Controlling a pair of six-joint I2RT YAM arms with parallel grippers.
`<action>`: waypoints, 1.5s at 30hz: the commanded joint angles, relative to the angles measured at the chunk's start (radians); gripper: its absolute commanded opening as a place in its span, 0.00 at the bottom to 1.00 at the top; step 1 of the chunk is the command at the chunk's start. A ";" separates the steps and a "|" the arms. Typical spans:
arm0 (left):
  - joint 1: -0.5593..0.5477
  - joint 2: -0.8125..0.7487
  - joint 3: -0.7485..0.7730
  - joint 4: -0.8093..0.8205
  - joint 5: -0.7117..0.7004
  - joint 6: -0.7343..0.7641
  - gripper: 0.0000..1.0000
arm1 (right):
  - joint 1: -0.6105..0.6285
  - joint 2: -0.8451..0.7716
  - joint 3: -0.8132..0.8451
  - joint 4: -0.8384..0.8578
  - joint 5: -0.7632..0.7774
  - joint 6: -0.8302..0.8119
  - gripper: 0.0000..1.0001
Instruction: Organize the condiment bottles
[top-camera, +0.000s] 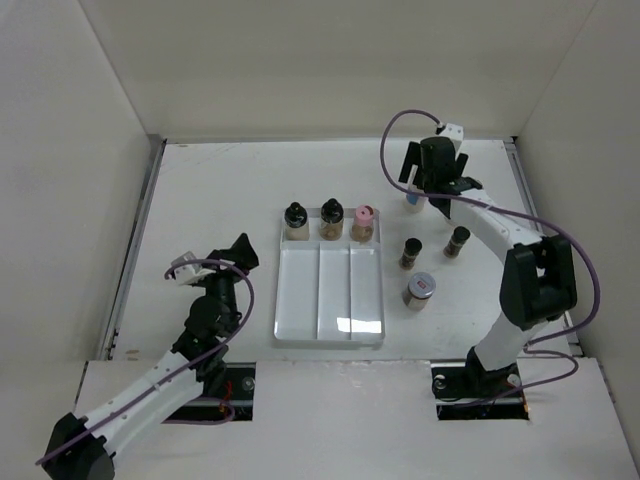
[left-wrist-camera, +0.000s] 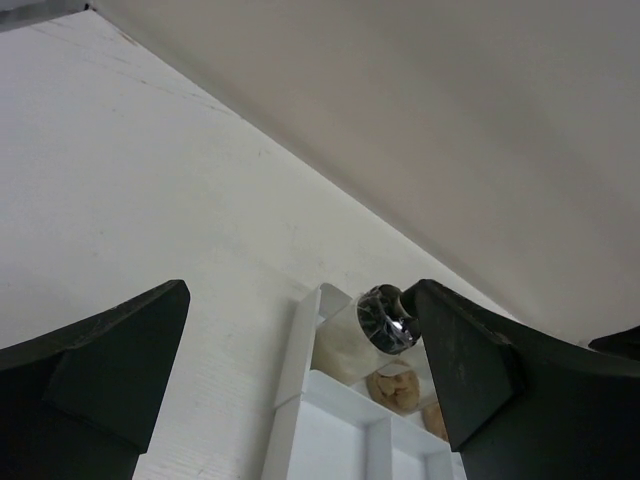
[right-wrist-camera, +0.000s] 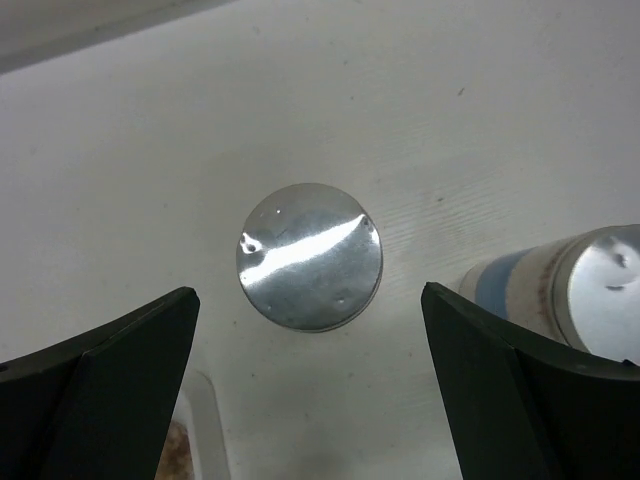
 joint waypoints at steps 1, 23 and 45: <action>0.006 0.053 -0.003 -0.010 -0.016 -0.034 1.00 | -0.009 0.034 0.082 -0.003 -0.082 -0.016 1.00; 0.022 0.122 -0.003 0.030 0.037 -0.046 1.00 | 0.381 -0.521 -0.063 0.155 0.134 -0.167 0.55; 0.199 0.135 -0.045 -0.036 0.125 -0.222 1.00 | 0.856 -0.031 -0.058 0.415 0.141 -0.095 0.55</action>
